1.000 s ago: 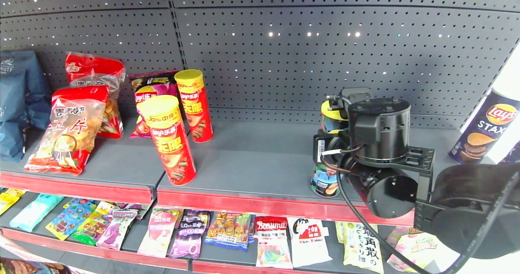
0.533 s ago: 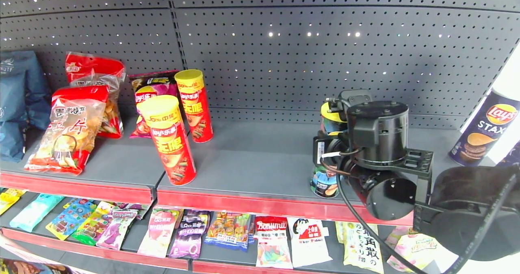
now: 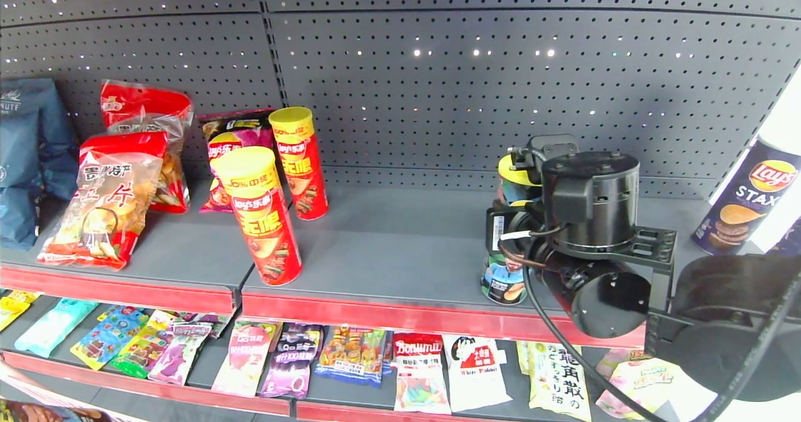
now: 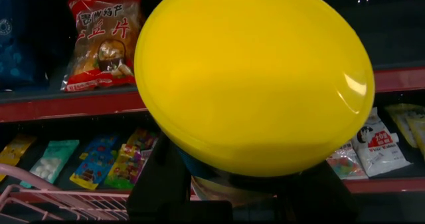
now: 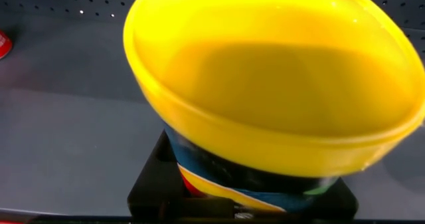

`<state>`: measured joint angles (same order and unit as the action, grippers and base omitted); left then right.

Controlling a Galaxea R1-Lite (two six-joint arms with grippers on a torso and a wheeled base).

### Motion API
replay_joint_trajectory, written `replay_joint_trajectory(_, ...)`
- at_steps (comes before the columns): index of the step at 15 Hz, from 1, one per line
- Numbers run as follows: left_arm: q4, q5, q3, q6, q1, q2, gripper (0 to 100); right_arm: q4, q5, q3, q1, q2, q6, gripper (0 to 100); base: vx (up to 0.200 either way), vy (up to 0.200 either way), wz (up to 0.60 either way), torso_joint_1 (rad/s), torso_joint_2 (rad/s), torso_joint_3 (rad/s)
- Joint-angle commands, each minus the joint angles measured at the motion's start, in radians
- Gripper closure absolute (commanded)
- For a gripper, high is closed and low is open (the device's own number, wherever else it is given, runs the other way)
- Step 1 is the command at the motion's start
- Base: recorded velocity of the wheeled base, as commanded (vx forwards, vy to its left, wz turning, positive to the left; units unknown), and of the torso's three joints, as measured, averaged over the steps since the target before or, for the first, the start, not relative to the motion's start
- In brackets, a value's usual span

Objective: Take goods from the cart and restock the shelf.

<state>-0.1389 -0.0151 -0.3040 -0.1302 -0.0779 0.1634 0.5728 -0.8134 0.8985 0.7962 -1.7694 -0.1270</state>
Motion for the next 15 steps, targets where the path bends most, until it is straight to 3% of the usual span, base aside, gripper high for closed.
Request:
replay_joint_trajectory(1, -0.001, 0.000, 0.002, 0.000, 0.000, -0.004, 100, 0.002, 0.002, -0.001, 0.001, 0.005, 0.000, 100, 0.000, 0.000, 0.00, 0.000, 0.00, 0.000)
replay_joint_trajectory(9, -0.001, -0.002, 0.002, 0.000, 0.000, -0.012, 100, 0.002, 0.007, -0.039, 0.003, 0.004, -0.002, 100, 0.000, 0.000, 0.00, 0.000, 0.00, 0.000)
replay_joint_trajectory(10, -0.001, -0.002, 0.002, 0.000, 0.000, -0.012, 100, 0.002, 0.008, -0.041, 0.003, 0.004, -0.002, 0, 0.000, 0.000, 0.00, 0.000, 0.00, 0.000)
replay_joint_trajectory(15, -0.001, -0.002, 0.010, 0.000, 0.000, -0.012, 100, 0.002, 0.008, -0.047, 0.005, 0.005, -0.003, 0, 0.000, 0.000, 0.00, 0.000, 0.00, 0.000)
